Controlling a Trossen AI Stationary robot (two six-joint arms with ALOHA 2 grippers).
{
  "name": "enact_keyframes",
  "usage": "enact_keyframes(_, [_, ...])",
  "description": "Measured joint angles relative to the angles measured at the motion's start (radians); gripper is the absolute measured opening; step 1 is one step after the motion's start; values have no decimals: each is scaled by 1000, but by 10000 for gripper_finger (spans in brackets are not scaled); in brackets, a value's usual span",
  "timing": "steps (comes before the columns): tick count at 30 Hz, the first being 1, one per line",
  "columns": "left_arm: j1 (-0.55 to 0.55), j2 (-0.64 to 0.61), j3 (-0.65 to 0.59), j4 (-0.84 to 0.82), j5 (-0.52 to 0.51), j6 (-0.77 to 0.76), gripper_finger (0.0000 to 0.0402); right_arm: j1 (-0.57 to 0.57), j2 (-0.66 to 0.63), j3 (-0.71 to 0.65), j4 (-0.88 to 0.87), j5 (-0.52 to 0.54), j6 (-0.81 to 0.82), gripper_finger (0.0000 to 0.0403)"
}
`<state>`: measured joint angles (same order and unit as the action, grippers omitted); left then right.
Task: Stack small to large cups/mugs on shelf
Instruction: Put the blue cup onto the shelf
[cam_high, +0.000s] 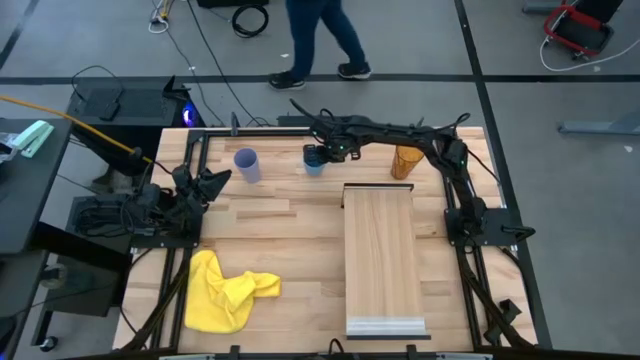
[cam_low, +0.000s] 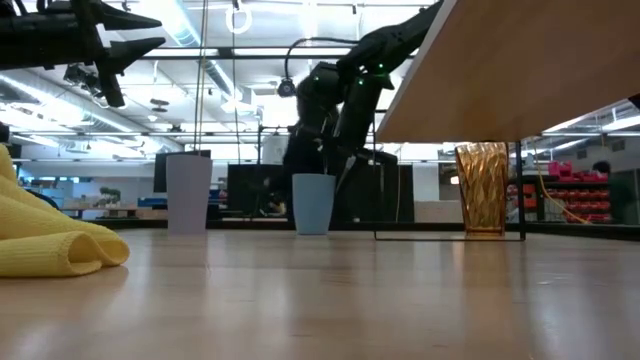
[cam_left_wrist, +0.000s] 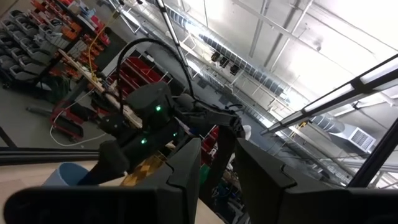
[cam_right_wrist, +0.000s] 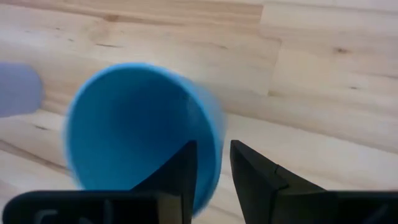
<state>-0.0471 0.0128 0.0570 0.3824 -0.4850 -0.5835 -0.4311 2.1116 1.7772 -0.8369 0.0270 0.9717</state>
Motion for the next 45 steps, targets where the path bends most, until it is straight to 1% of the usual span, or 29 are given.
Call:
enact_keyframes(14, [0,0,0,-1,0,0,107,-13,-6,1,-4,3,-7,86])
enact_keyframes(18, [0,0,0,-2,0,1,107,-12,-6,1,-3,2,-28,65])
enact_keyframes(24, [0,0,0,-2,0,1,107,-11,-6,1,-2,2,-61,12])
enact_keyframes(32, [0,0,0,-4,-1,4,107,12,-6,20,-9,-3,-134,6])
enact_keyframes(35, [0,0,0,-7,-1,6,107,35,-6,77,-4,-10,-144,6])
enact_keyframes(39, [0,0,0,-7,-1,12,107,70,-6,211,-28,-18,-207,4])
enact_keyframes(45, [0,0,0,-6,-1,-7,107,105,-8,501,-249,-17,-354,3])
